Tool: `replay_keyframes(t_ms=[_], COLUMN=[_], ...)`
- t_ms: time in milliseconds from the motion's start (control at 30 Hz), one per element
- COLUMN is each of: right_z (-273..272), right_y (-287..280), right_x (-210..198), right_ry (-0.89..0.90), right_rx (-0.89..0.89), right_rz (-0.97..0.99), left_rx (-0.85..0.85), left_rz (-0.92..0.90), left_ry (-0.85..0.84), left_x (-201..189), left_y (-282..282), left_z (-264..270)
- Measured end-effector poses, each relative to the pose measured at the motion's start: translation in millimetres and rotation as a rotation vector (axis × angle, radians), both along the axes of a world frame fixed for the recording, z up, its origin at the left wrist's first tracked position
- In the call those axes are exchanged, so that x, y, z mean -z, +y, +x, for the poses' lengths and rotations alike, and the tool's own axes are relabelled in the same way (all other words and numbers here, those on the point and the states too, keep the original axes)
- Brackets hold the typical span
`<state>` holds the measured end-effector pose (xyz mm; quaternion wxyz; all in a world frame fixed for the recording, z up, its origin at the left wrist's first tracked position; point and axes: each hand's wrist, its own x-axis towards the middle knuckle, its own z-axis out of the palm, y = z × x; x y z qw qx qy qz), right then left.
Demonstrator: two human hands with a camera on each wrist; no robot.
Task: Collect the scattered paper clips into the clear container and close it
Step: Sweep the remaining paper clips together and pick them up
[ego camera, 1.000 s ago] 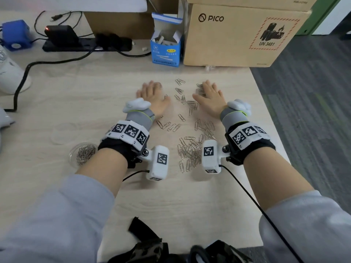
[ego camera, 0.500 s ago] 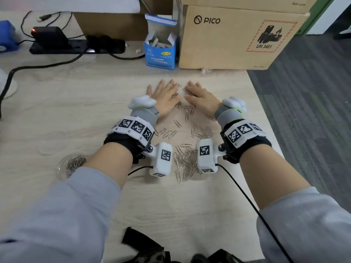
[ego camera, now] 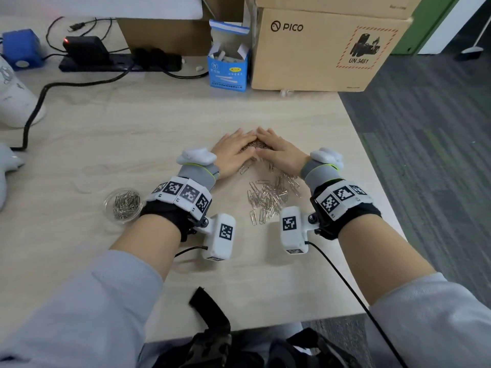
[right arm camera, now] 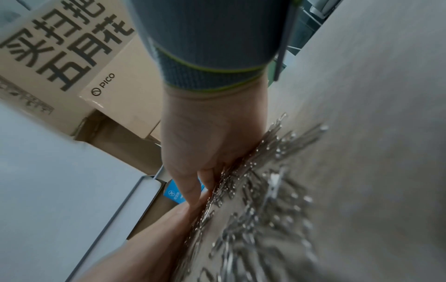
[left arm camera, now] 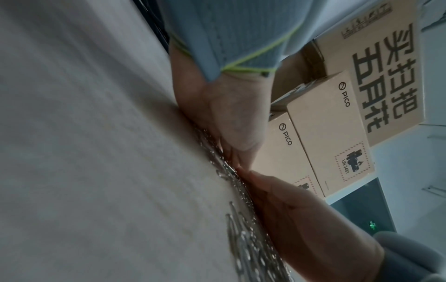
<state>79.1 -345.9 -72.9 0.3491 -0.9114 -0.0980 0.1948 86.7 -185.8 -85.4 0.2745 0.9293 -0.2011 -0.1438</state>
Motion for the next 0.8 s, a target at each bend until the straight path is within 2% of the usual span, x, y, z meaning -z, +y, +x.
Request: replay_keyframes(t_ms=[233,400,467,533,667,733,800], right_z=[-39.8,-61.6,-67.2,-70.3,-74.6,-77.2,-81.4], right_y=[4.6,0.4,-3.8,-8.0,-21.2,-28.1,-33.1], right_x=[2.3,0.8,-4.0,-7.5,-11.3,-11.2,-10.8], right_ry=[-0.001,0.042,0.045,-0.048,-0.285,-0.309,-0.255], right_rx=[-0.018,0.022,0.100,0.223,0.399,0.440,0.486], right_rz=[-0.005,0.186,0.299,0.320,0.187,0.066,-0.025], left_rx=[0.012,0.027,0.013,-0.076,-0.264,-0.294,-0.317], left_rz=[-0.047,-0.133,-0.228,-0.289,-0.114,-0.026,-0.003], left_ry=[0.038,0.091,0.131,0.107,-0.110,-0.092,-0.060], left_x=[0.0,0.7,-4.8,-13.6,-24.9,-23.0,-19.5], left_y=[5.7,14.5,21.3,26.6,32.8,33.5,32.5], left_z=[-39.9,-60.4,-63.1,-64.0,-63.5,-64.8,-67.9])
